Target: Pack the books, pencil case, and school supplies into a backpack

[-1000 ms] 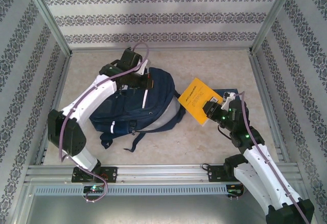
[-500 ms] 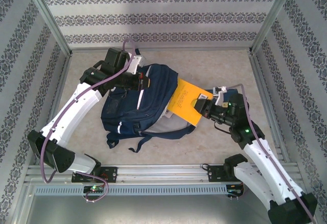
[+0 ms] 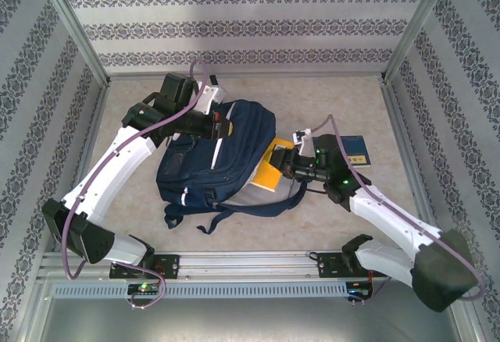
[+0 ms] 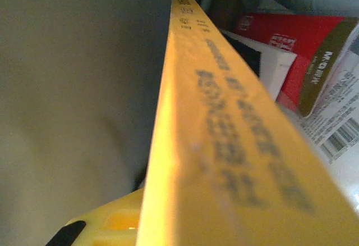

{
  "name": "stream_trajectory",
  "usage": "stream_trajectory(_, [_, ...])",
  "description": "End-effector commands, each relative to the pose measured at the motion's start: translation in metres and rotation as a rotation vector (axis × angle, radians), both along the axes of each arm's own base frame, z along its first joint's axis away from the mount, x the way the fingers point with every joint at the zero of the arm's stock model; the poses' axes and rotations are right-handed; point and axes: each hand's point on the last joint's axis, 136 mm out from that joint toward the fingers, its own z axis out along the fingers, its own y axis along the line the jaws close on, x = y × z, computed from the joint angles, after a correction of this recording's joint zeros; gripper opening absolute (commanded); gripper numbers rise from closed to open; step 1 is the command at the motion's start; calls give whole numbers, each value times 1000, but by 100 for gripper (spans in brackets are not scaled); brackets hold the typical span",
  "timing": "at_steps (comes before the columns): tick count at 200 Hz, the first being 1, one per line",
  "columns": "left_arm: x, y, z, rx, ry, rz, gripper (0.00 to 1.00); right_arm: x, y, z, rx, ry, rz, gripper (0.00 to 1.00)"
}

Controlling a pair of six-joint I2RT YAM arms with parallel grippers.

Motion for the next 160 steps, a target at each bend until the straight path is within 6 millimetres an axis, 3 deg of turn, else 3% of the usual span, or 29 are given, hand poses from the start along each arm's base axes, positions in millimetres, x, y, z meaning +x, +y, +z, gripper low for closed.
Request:
stream_trajectory(1, [2,-12,74,-162,-222,-66,0,25,10,11,12,-76,-62,0])
stream_trajectory(54, [1,-15,73,-190,-222,-76,0,48,53,-27,-53,-35,-50,0])
stream_trajectory(76, [3,-17,70,-205,-210,-76,0,58,76,-35,-74,-27,-37,9])
stream_trajectory(122, [9,-19,64,-208,-199,-63,0,78,120,-47,-60,2,33,55])
stream_trajectory(160, [21,-6,58,-195,-192,1,0,75,105,-43,-127,-57,11,82])
